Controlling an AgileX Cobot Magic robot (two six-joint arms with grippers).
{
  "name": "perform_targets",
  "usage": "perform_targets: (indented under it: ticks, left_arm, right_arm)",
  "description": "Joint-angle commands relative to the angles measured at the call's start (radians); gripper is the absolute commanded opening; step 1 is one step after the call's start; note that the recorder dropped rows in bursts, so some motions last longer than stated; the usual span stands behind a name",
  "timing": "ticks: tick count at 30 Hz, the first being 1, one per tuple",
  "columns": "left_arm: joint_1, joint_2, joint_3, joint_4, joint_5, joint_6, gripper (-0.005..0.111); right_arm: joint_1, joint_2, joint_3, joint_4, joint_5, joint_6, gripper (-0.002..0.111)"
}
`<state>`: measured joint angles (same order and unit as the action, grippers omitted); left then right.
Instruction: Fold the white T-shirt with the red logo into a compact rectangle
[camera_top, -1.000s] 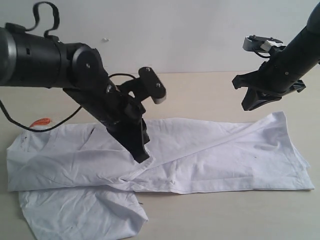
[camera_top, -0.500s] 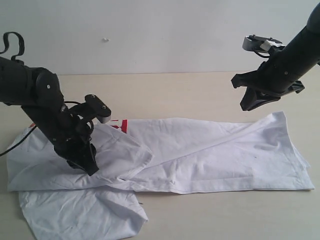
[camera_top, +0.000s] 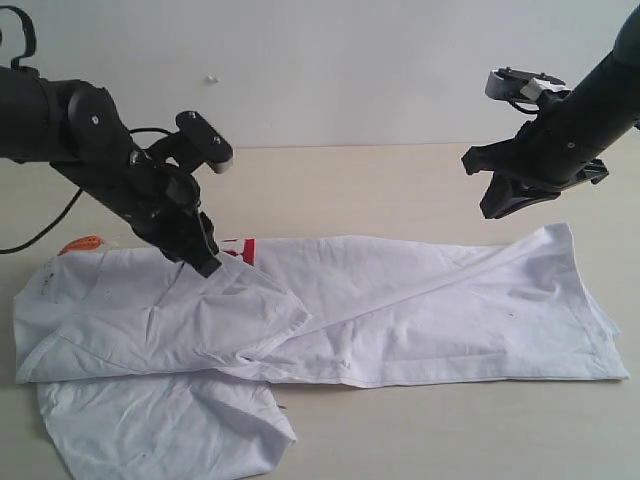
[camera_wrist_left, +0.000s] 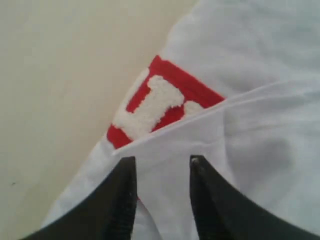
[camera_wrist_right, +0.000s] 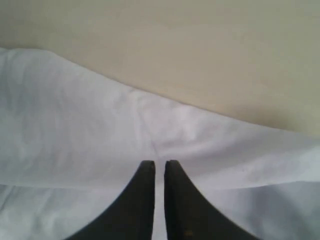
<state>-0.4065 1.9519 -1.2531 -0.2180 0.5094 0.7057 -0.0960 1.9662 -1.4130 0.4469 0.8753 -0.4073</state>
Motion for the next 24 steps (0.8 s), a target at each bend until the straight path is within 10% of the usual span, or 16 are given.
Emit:
perform_targets:
  ticks: [1,6,15,24]
  left_arm:
    - [0.001,0.048,-0.003,0.023,-0.046,0.007,0.039]
    - [0.001,0.052,-0.003,0.023,-0.133,-0.006,0.061]
    - [0.009,0.107,-0.003,0.011,-0.105,-0.007,0.058]
    - [0.009,0.095,-0.003,0.015,-0.164,-0.007,0.013]
  right_arm:
    - [0.002,-0.011,0.002,0.000,-0.008,-0.013,0.009]
    - [0.002,-0.011,0.002,-0.004,-0.008,-0.013,0.009]
    - [0.002,-0.011,0.002,-0.004,-0.010,-0.013,0.009]
    - [0.002,-0.011,0.002,-0.004,-0.008,-0.013,0.009]
